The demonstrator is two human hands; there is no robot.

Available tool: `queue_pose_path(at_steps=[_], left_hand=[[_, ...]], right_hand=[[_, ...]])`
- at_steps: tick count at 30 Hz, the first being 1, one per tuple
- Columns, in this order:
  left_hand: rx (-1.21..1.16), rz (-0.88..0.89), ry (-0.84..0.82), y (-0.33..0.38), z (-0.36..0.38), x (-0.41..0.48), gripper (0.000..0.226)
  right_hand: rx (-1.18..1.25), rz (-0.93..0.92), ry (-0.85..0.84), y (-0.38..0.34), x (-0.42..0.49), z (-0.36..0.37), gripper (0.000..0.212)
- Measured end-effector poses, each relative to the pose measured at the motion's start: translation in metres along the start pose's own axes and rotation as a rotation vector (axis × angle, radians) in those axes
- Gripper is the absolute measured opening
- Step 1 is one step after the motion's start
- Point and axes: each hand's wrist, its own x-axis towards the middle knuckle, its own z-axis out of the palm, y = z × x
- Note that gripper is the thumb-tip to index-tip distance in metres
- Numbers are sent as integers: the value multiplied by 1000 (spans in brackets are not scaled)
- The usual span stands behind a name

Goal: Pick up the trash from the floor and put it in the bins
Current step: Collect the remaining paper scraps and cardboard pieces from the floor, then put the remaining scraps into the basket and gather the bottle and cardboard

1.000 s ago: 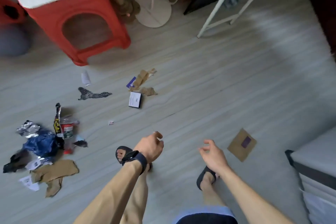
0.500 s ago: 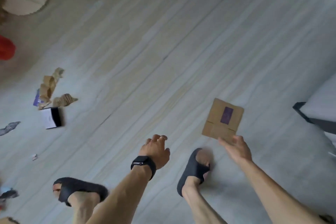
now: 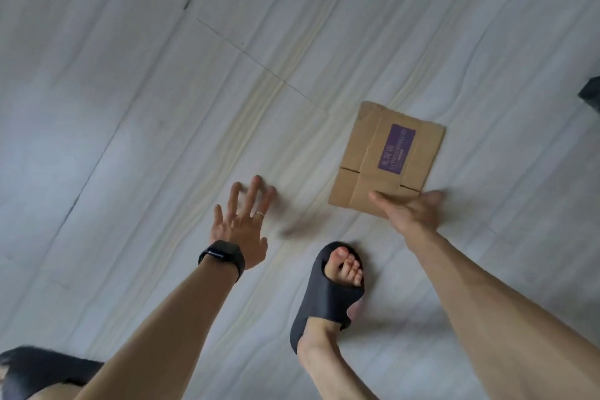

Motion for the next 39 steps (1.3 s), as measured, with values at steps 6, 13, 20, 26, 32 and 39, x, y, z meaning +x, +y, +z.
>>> queue_pose_path(at_steps=[6, 13, 20, 26, 32, 39], left_hand=[[-344, -206, -252, -19, -5, -34, 59], [-1327, -592, -158, -92, -74, -153, 82], [-1605, -620, -69, -217, -108, -300, 38], [-1794, -647, 42, -343, -66, -419, 29], [-2028, -764, 203, -492, 10, -544, 30], [-2427, -808, 357, -602, 97, -651, 25]], right_hand=[[48, -179, -117, -3, -67, 17, 45], [-120, -292, -588, -48, -275, 6, 29], [-238, -429, -663, -97, -454, 36, 29], [-445, -601, -598, -137, -595, 115, 19], [-631, -657, -645, -135, -739, 236, 20], [-651, -544, -861, -113, -897, 366, 22]])
